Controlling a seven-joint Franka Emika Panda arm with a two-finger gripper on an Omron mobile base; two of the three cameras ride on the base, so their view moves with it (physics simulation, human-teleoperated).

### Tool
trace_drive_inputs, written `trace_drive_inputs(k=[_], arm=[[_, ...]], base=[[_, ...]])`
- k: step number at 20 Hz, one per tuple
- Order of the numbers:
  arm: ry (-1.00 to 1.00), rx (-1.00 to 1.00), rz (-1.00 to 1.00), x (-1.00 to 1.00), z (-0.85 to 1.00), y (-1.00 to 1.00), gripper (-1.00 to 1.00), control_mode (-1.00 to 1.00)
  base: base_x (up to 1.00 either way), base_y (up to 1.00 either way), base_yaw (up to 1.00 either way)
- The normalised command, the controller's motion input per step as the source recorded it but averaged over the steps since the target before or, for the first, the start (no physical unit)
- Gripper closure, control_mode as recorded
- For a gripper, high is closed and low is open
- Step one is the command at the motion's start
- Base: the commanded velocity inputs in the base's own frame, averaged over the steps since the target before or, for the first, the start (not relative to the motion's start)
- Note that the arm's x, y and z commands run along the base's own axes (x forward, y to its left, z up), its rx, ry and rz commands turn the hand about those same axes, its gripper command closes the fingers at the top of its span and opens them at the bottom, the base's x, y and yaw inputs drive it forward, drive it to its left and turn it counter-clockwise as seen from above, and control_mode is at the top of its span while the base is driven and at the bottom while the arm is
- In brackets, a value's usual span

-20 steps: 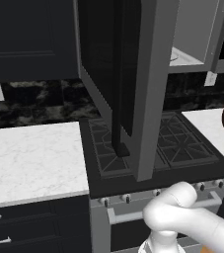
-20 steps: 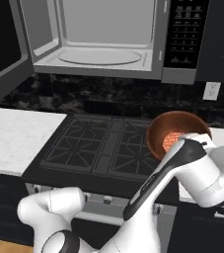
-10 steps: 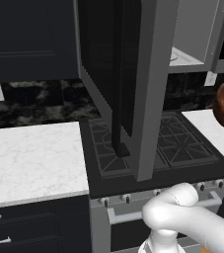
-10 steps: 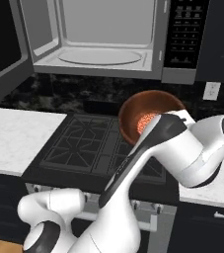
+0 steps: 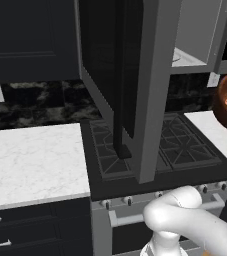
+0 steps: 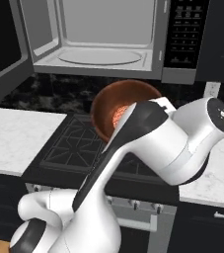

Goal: Open the microwave, place the bowl with waffle inside the microwave, then close the microwave door and turn it on.

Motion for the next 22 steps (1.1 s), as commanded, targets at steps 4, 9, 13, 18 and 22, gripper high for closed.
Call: trace_drive_inputs(k=[4, 9, 13, 18, 22], arm=[[0.0, 0.02, 0.11, -0.44, 0.45, 0.58, 1.0, -1.0], [0.0, 0.05, 0.11, -0.32, 0.34, 0.7, 1.0, -1.0], [0.0, 0.03, 0.04, -0.15, 0.18, 0.73, 1.0, -1.0], [0.0, 0.0, -0.01, 0.0, 0.37, 0.44, 1.0, -1.0], [0.04, 0.0, -0.03, 0.06, 0.59, 0.4, 1.0, -1.0]], base=[[0.0, 0.0, 0.0], [0.0, 0.0, 0.0], [0.0, 0.0, 0.0], [0.0, 0.0, 0.0], [0.0, 0.0, 0.0]])
